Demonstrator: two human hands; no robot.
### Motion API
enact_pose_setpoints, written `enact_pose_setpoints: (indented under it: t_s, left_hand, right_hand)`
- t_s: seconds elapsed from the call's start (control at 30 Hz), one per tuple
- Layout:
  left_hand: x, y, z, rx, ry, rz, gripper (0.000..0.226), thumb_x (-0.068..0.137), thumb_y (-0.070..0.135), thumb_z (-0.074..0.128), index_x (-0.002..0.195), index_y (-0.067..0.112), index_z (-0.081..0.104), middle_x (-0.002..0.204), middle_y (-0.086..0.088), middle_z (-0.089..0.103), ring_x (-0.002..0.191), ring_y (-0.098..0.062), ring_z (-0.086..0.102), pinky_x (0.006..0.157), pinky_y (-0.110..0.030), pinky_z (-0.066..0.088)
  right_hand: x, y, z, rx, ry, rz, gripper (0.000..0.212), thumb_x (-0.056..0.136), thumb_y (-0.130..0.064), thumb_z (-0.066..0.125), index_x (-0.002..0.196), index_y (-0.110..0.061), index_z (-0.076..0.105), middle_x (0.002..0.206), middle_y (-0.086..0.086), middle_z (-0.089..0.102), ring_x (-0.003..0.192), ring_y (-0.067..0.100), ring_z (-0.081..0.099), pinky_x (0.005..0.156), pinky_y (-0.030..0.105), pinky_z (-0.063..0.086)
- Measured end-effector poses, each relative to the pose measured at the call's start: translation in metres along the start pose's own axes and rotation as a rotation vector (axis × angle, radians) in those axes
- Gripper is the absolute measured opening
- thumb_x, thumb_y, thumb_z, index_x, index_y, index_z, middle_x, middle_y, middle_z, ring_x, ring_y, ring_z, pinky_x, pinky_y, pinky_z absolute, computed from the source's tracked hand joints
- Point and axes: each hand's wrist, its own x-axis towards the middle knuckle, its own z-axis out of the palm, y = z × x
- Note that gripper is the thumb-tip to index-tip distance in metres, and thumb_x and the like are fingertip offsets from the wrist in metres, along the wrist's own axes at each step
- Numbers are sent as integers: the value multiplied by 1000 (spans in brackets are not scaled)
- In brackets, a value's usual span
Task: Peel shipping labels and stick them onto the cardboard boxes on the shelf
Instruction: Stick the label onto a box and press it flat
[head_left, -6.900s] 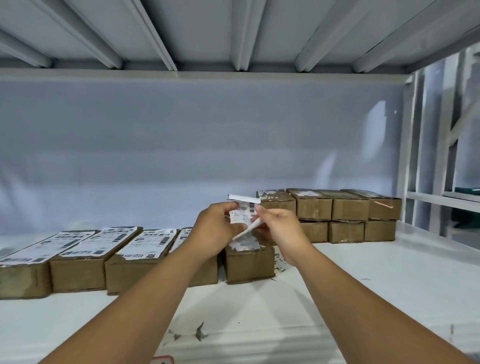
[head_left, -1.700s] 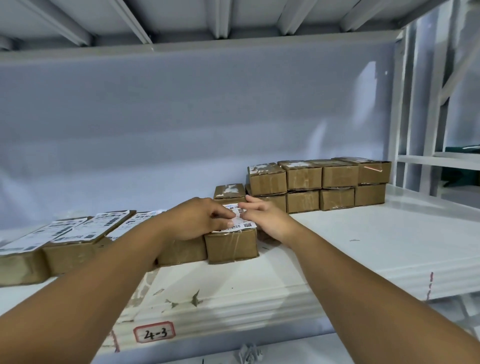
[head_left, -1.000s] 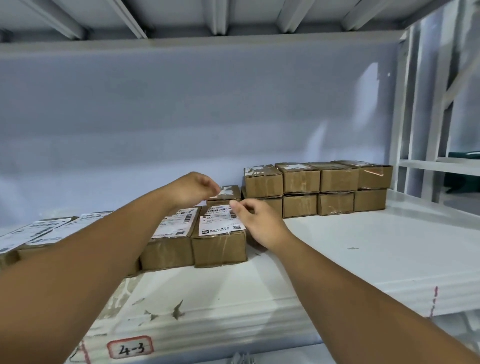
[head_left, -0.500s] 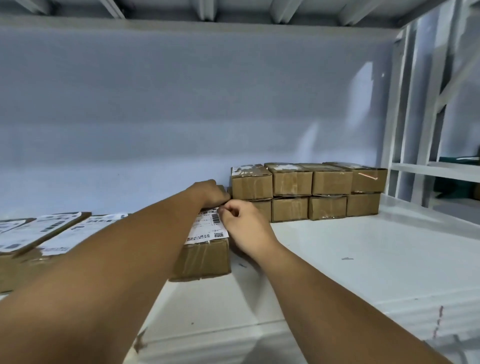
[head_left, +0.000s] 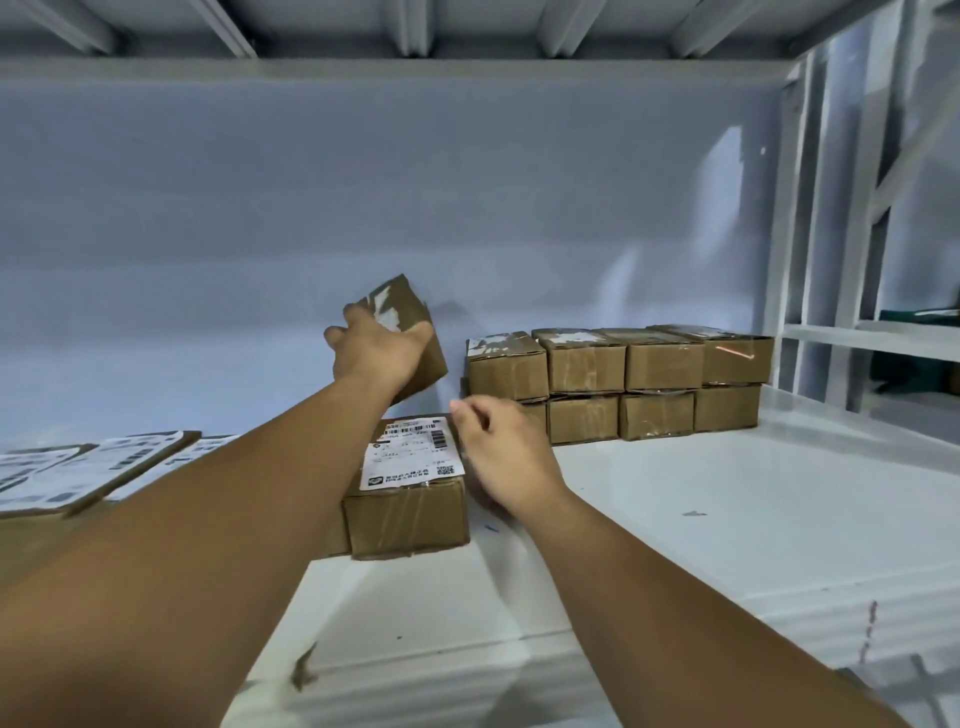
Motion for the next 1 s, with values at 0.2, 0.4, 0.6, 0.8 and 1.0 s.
enact_pose_setpoints:
  t_s: [0.2,0.4,0.6,0.8,1.0]
  left_hand:
    - [-63,5,-31,-57,-66,109,52,78,41,60,122,24,40,118,-2,30,80,-21,53,82,-33,49]
    - [-118,15,-43,-64,-60,291,47,80,40,60,120,28,39,120,4,23,93,-23,58,80,-30,46]
    - [-144,9,-47,-158,-259,449,51,71,42,75,115,30,51,123,8,35,102,-7,50,94,-27,43]
    - [-149,-31,-50,640,-96,622,48,90,55,44,130,29,47,137,7,47,125,-17,45,112,-42,17]
    - [-151,-59,-50,693,-129,594,41,95,46,39,133,31,43,138,9,45,130,-16,37,114,-40,12]
  right_hand:
    - [-12,-25,-25,502,145,150,40,97,-46,42,128,-24,54,114,-10,58,97,2,53,80,20,38]
    - [-18,-65,-47,846,42,310,71,83,-49,64,143,-35,29,139,0,50,120,20,54,102,43,44]
    - [-41,-56,-78,988,166,401,53,83,-13,66,133,-20,49,115,4,67,99,21,67,82,35,55]
    - [-62,-28,-88,630,220,567,35,81,-37,63,113,-23,63,110,-1,66,102,22,61,95,44,49]
    - [-61,-10,-75,297,155,574,39,96,-43,45,106,-11,63,99,4,62,102,26,56,92,36,45]
